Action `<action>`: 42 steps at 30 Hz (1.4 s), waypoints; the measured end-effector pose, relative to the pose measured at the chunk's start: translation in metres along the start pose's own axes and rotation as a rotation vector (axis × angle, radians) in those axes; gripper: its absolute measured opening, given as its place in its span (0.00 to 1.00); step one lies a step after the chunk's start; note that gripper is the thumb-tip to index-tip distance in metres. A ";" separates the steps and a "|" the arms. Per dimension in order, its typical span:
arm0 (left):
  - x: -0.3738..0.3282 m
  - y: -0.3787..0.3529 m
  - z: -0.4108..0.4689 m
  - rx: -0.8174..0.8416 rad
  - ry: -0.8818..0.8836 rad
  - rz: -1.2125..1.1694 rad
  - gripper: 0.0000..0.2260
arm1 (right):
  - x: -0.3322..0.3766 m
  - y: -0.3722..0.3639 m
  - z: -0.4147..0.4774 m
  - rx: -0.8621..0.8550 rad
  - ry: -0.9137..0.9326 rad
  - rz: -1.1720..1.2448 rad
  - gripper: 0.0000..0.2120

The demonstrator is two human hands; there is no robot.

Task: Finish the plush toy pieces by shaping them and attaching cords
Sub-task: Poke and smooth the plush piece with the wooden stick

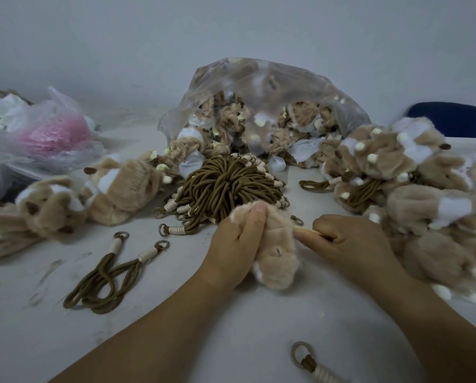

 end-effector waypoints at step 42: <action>0.009 -0.041 0.041 0.042 0.012 -0.029 0.19 | -0.008 -0.017 -0.003 0.033 -0.380 0.298 0.25</action>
Point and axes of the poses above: each hand's wrist, its own z-axis towards the middle knuckle, its own y-axis out of the back of the hand, x = y × z, the point moved 1 cm from there along z, towards the middle knuckle, and after that the axes turned 4 degrees about y, right-handed, at the moved point
